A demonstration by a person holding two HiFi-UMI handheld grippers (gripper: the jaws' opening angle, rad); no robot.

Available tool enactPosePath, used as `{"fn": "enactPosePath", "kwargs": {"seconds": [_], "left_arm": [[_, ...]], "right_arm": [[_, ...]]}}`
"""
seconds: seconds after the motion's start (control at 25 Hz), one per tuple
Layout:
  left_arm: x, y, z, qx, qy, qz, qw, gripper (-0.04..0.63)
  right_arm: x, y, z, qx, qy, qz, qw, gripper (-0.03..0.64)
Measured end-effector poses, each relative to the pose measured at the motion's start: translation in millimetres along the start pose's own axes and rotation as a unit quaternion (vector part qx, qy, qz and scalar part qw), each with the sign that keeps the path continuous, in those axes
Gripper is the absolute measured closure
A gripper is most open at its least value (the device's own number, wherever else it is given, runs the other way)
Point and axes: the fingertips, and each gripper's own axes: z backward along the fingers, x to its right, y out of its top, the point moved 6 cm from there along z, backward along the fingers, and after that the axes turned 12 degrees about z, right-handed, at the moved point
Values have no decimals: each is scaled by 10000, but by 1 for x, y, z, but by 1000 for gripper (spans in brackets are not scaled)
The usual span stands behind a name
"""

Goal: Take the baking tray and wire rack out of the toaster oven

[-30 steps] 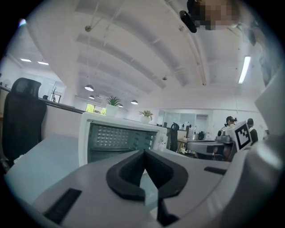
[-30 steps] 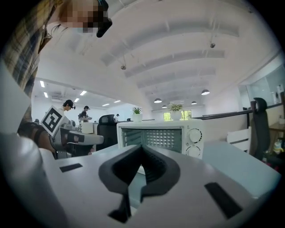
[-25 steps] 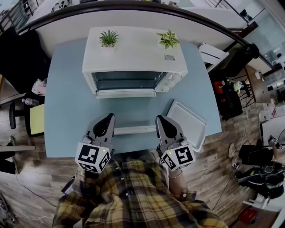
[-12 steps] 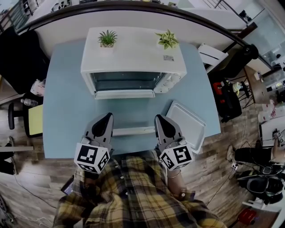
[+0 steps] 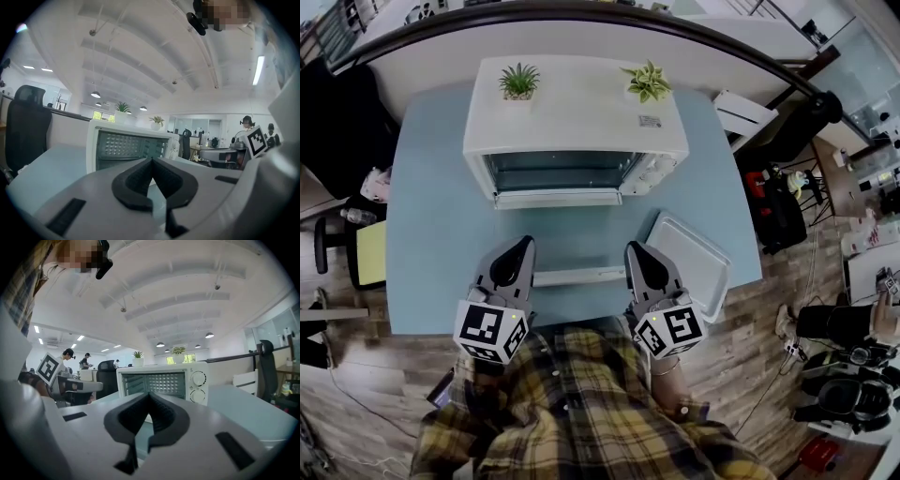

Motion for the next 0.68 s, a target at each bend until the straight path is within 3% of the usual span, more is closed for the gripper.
{"fn": "enactPosePath", "kwargs": {"seconds": [0.68], "left_arm": [[-4, 7, -8, -158, -208, -571, 9980, 604]], "right_arm": [[9, 0, 1, -10, -85, 38, 10000, 614]]}}
